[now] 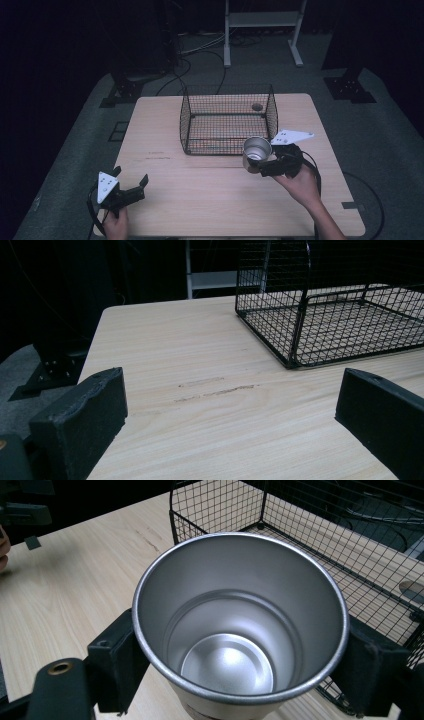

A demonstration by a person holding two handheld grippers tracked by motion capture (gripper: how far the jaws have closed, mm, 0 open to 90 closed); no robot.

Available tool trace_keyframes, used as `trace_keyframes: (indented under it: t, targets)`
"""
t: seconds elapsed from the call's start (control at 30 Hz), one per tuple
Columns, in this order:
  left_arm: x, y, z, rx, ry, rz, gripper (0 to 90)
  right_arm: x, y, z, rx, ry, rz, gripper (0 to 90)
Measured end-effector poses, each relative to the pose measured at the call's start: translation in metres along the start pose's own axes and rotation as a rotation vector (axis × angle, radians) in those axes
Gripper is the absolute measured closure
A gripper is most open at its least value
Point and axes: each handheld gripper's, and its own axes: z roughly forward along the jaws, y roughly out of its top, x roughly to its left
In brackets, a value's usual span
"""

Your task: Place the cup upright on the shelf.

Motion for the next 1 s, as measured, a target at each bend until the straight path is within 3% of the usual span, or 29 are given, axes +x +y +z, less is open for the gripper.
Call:
trace_keyframes:
  t: [1.0]
  targets:
    - [0.000,0.000,0.000,-0.003,0.002,-0.001,0.0,-0.012,0.056,0.011,-0.001,0.014,-0.045,17.7]
